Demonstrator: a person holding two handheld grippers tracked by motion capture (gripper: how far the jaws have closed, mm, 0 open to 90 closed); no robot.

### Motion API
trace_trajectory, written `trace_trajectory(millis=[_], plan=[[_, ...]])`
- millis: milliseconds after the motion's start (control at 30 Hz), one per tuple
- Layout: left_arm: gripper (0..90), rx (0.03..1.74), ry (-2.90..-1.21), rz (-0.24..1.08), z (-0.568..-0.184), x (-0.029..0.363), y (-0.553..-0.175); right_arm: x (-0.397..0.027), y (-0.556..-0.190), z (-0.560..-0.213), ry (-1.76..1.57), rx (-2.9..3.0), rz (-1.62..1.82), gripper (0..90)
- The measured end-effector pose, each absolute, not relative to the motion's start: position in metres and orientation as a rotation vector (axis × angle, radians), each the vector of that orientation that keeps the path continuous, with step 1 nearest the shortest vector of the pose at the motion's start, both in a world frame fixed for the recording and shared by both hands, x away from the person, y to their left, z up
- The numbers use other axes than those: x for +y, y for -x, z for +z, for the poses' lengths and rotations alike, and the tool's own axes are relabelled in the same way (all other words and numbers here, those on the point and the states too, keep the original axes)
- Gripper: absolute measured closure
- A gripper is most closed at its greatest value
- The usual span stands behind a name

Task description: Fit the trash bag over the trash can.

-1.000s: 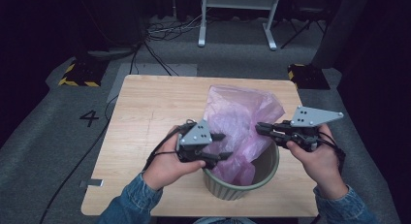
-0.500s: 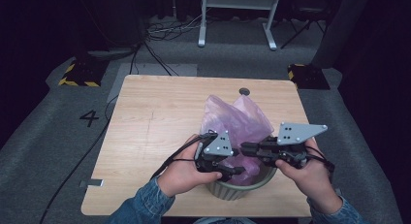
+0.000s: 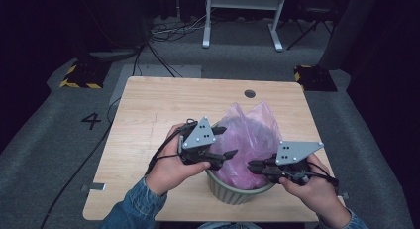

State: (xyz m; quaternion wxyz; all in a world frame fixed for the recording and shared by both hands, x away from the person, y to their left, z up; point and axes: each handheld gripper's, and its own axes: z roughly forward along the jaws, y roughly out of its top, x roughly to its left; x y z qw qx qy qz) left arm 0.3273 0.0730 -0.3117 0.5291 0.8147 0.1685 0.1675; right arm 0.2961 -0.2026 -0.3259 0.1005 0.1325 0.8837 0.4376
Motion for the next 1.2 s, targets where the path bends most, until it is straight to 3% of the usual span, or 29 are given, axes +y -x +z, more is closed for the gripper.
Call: trace_trajectory(millis=[267,333,433,500,1200], plan=[[33.5,0.52,-1.945,0.346,-0.326,0.087,-0.354,-0.211,-0.298,-0.327,-0.427,2.591,1.313,78.9],[44.5,0.515,-1.973,0.319,-0.328,0.086,-0.355,-0.213,-0.298,-0.326,-0.439,2.579,1.323,76.4],[81.2,0.469,-1.992,0.24,-0.33,0.086,-0.355,-0.218,-0.297,-0.323,-0.448,2.55,1.332,70.4],[89.7,0.439,-2.008,0.206,-0.33,0.085,-0.352,-0.221,-0.297,-0.321,-0.469,2.532,1.341,67.4],[90.0,0.171,-2.05,0.066,-0.332,0.078,-0.287,-0.26,-0.314,-0.313,-0.77,2.286,1.345,42.4]])
